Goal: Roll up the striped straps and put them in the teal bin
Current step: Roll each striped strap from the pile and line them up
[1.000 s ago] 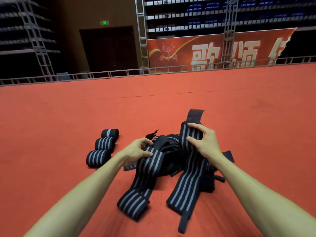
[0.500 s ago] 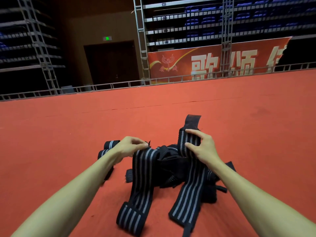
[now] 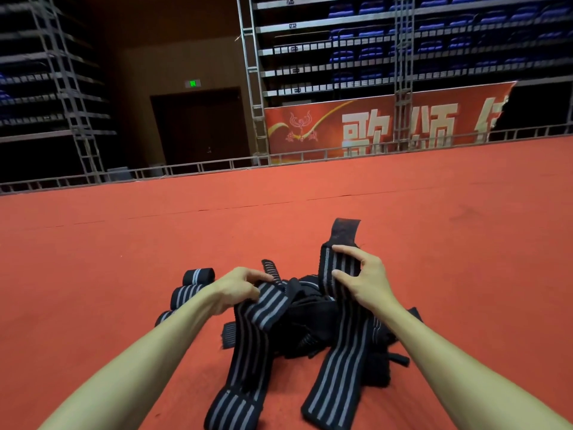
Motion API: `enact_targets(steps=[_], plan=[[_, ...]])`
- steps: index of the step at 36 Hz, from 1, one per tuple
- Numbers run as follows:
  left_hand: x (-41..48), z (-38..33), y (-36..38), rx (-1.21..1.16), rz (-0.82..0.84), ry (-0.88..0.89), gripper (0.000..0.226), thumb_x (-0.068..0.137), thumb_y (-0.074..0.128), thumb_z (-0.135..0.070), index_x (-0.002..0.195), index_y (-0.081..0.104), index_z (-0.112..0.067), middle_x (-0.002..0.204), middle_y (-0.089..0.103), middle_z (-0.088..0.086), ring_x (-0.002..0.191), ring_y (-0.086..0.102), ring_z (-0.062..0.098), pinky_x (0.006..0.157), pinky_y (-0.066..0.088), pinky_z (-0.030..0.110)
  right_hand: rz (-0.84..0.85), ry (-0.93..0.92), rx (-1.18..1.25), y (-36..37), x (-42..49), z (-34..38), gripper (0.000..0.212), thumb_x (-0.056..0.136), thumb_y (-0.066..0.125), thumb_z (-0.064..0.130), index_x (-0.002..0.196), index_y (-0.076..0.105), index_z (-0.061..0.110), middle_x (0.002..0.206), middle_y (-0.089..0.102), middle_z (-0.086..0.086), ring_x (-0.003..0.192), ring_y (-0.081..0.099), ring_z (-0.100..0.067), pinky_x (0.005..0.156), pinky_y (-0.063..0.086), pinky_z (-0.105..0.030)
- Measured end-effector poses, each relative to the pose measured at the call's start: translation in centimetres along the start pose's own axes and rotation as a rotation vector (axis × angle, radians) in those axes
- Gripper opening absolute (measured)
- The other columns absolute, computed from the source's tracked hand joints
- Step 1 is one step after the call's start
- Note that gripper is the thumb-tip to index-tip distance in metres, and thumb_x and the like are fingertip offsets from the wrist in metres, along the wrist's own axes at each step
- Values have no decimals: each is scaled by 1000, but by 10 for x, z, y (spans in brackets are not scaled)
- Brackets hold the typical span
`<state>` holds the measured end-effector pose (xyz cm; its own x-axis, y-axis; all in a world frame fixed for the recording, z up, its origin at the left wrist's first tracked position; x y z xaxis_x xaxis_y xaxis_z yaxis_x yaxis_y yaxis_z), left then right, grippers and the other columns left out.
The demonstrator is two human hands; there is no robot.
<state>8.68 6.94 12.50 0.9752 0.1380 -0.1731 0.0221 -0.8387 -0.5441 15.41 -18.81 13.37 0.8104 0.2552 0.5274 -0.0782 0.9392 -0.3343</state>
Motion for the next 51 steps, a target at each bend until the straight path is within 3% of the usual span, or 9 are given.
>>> enact_targets(steps=[3,5,10,15,21,27,33,42,51], plan=[[-1,-12,-10,-104,-153,76,18,90,68,-6,100,76,-19,82,72,-3,68,60,6,56,45,16,-3,-1,0,0,0,1,45,80,77,6,119,68,27,115,67,12,108,61,-4,89,41,-6],[-1,-20,-19,-100,-261,145,4,88,74,-20,90,78,-18,82,75,-4,71,63,5,62,48,18,-3,-3,6,2,0,2,45,80,77,7,119,68,28,116,68,12,109,62,-5,93,44,-15],[-1,-35,-22,-96,-378,254,9,87,73,-6,81,68,-11,76,66,0,68,58,9,62,47,17,-11,-28,39,7,2,7,45,79,77,5,117,69,28,115,69,10,108,64,-7,98,49,-28],[1,-40,-16,-120,-298,278,20,89,68,-2,101,61,-17,99,64,13,79,64,18,67,56,29,-13,-54,74,8,9,14,47,78,78,5,113,67,35,112,69,13,104,64,-1,97,50,-24],[5,-31,-4,-97,-228,186,44,86,66,6,116,52,-23,95,57,5,75,61,16,71,54,32,-42,-65,58,8,11,13,46,78,78,6,115,68,32,114,70,8,108,64,-11,100,50,-34],[3,-28,10,-23,-235,180,34,84,67,4,105,60,-22,104,67,4,82,66,13,81,57,34,-85,-31,-35,19,7,8,43,78,79,12,117,70,29,119,70,3,119,60,-19,103,47,-40],[-3,-35,20,-18,-300,286,38,83,70,4,115,65,-16,99,69,-4,90,63,5,72,49,9,-74,57,-94,36,0,9,44,77,82,29,119,69,28,114,69,5,107,62,-14,93,49,-29],[-16,-35,29,32,-282,399,38,81,72,1,112,67,-20,99,72,-8,92,62,-9,91,44,18,-93,90,-94,53,-3,22,51,72,84,42,118,69,28,113,68,8,105,61,-11,85,45,-24],[-21,-28,29,1,-229,404,41,80,75,1,115,65,-17,104,73,-4,104,64,-2,102,47,27,-67,92,-62,68,4,24,50,73,83,27,121,68,24,117,68,5,107,61,-12,84,40,-17]])
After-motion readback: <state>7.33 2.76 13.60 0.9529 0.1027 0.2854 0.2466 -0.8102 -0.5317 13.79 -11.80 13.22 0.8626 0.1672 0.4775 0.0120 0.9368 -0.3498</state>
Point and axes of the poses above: each hand's wrist, its own x-axis towards the middle knuckle, its own y-axis out of the palm, z = x × y, the point moved 5 cm from there along x, towards the middle knuckle
